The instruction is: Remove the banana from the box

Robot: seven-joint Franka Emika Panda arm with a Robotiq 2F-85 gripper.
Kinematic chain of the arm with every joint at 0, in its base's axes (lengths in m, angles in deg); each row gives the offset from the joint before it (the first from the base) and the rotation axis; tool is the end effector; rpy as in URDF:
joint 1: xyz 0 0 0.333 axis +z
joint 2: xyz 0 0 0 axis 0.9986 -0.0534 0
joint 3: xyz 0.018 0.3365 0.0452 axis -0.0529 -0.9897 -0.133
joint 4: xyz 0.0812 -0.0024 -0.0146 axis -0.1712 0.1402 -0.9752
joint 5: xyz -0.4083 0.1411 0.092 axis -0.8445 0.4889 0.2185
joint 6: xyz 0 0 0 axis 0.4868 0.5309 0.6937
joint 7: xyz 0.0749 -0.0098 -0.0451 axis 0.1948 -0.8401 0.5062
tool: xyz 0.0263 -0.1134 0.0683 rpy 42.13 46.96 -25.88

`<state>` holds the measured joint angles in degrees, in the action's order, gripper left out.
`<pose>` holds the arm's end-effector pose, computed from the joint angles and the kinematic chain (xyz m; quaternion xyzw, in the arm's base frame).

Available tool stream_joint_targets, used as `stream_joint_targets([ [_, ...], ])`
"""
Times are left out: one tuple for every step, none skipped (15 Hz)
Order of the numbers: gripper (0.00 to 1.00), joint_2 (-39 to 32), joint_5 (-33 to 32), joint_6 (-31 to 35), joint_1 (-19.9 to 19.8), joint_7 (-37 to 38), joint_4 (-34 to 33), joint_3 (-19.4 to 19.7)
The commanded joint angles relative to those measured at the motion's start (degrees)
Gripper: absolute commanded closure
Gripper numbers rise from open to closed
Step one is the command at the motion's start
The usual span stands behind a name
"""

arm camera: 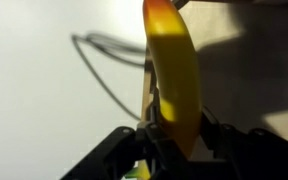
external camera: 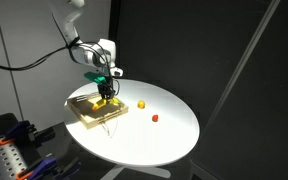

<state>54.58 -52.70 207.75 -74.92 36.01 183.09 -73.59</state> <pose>0.6046 0.0592 0.1288 0.9978 -0.0261 -0.0188 0.0576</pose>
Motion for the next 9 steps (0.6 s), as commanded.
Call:
stream_joint_targets([
  [0.84,4.92,-0.04,0.93,-3.94,-3.04,4.18,-1.16],
  [0.84,5.40,0.08,1.23,-4.68,-3.18,4.62,-1.06],
  [0.84,5.80,0.18,1.73,-5.36,-2.99,5.08,-0.91],
  [0.84,5.99,0.23,2.31,-5.94,-2.62,5.46,-0.72],
  [0.84,6.14,0.37,3.14,-6.50,-2.22,5.84,-0.57],
  [0.84,6.21,0.39,3.89,-7.00,-2.01,6.25,-0.41],
  [0.84,6.05,0.50,4.83,-7.45,-1.48,6.52,-0.15],
  [0.84,5.87,0.65,5.69,-7.97,-1.34,6.82,0.03],
  [0.84,5.64,0.82,6.64,-8.43,-1.25,7.15,0.22],
])
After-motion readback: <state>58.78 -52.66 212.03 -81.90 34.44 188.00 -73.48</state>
